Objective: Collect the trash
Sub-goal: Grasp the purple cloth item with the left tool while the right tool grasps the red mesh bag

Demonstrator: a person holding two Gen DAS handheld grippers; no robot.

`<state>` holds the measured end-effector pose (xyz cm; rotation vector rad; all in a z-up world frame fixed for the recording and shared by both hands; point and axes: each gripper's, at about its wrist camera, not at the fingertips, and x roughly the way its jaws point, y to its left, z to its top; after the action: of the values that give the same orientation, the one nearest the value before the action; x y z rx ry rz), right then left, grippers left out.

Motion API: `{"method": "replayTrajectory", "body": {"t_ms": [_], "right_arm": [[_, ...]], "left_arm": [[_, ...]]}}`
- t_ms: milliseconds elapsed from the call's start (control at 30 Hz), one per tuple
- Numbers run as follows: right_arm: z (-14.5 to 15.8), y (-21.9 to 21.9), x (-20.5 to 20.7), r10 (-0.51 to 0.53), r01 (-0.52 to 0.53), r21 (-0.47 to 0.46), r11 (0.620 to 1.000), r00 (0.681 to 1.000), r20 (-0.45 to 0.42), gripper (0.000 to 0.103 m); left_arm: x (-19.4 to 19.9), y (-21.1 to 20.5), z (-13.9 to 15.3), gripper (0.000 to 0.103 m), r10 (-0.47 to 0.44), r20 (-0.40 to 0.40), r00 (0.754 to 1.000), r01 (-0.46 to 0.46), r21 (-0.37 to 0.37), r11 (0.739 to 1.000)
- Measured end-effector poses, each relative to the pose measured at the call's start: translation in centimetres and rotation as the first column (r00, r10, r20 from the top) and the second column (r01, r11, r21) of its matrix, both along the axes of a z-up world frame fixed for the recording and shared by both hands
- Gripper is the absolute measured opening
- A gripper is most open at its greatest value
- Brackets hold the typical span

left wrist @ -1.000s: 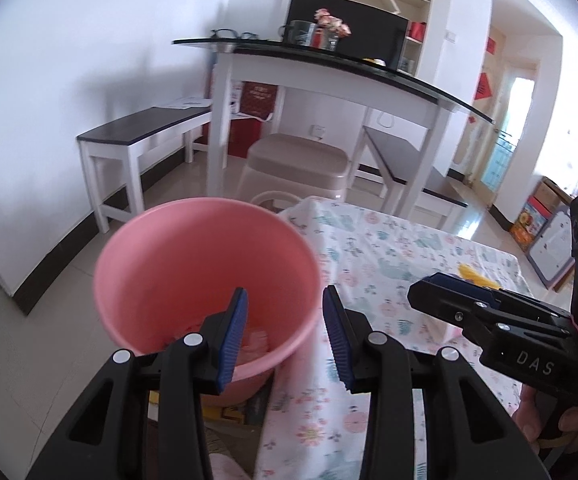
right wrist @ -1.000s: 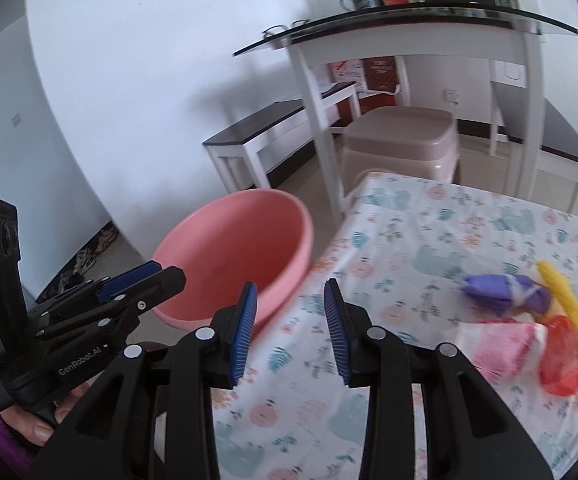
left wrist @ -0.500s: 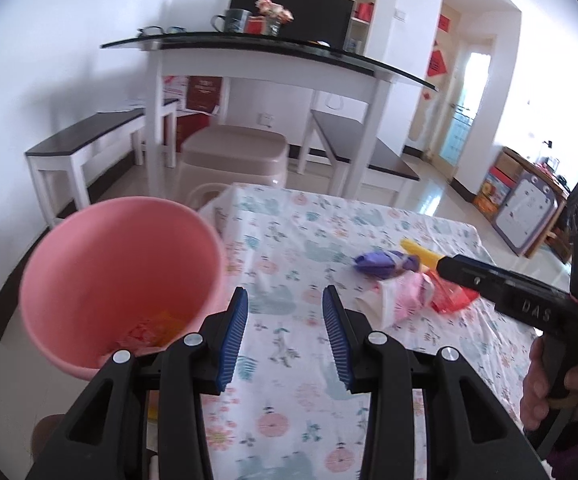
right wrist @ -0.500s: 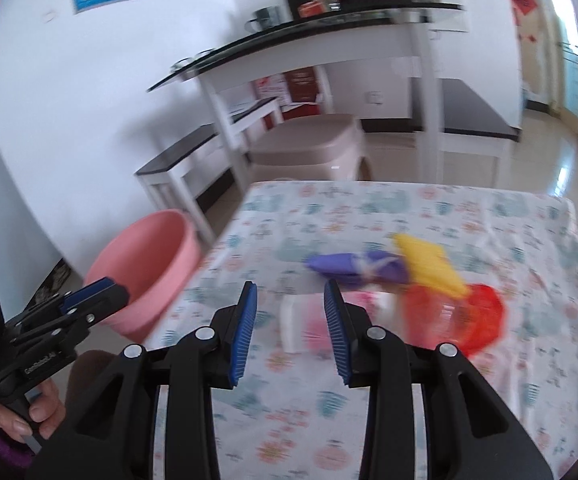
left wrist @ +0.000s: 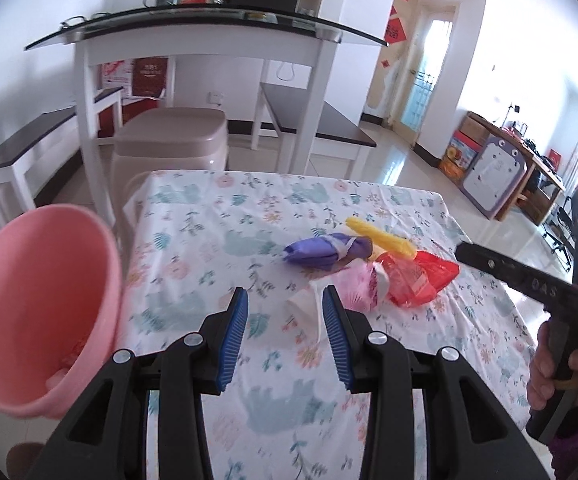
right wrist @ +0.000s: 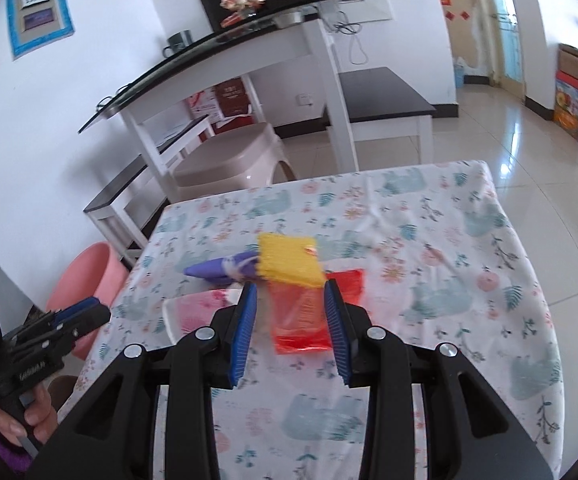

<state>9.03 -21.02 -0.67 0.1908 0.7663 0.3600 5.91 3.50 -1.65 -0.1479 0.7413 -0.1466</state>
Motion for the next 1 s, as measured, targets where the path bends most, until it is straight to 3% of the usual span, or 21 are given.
{"method": "replayTrajectory", "body": {"t_ms": [233,533,633,700,1000], "right_arm": [[-1.2,-2.3,0.5,-0.032,0.032,0.008,0.999,0.999,-0.030,0.036],[-2.0,-3.7,1.4,-0.050,0.051,0.014,0.999,0.997,-0.051,0.035],[-2.7,-4.2,1.8,-0.058,0.060,0.015,0.998,0.996,-0.069,0.036],[-3.0,-4.3,2.0,-0.062,0.063,0.018,0.998,0.995,-0.080,0.036],[-3.9,-4.0,2.1,-0.046,0.051,0.047,0.998,0.993,-0.109,0.036]], "left_arm": [[5.8,-1.0,-0.9,0.038,-0.029,-0.063,0.998,0.027,-0.038,0.999],[11.8,-1.0,-5.0,0.038,-0.041,-0.223,0.974,0.009,-0.145,0.989],[12.4,-1.0,-5.5,0.037,-0.056,-0.223,0.973,0.014,-0.187,0.982],[12.3,-1.2,-5.5,0.036,-0.062,-0.221,0.973,0.023,-0.172,0.985],[10.5,-1.5,-4.9,0.016,-0.056,-0.179,0.982,0.025,-0.170,0.985]]}}
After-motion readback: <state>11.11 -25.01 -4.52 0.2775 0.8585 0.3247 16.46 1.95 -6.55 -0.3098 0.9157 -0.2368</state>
